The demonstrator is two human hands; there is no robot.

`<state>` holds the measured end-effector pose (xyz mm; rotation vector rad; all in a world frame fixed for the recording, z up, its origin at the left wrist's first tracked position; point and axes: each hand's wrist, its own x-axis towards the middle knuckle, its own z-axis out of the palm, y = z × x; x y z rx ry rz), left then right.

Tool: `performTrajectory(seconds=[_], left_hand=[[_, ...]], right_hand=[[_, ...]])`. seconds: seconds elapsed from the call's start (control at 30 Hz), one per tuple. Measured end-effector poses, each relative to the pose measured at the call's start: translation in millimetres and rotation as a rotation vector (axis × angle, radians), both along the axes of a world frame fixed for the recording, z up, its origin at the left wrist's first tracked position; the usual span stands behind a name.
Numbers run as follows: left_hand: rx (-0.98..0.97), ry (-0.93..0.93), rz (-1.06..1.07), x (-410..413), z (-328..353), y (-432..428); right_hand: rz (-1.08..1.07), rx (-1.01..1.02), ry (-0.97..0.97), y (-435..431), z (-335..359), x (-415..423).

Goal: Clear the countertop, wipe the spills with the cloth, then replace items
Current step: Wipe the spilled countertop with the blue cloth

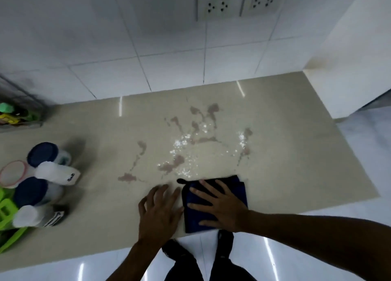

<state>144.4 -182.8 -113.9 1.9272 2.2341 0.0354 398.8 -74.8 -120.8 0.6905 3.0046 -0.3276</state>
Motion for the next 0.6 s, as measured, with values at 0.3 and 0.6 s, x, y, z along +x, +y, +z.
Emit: performTrajectory(seconds=[0.3, 0.6], left_hand=[[0.108, 0.06, 0.094, 23, -21, -15], [0.216, 0.088, 0.119, 18, -41, -19]], right_hand=[[-0.674, -0.034, 0.047, 13, -9, 34], [-0.76, -0.059, 0.051, 11, -19, 59]])
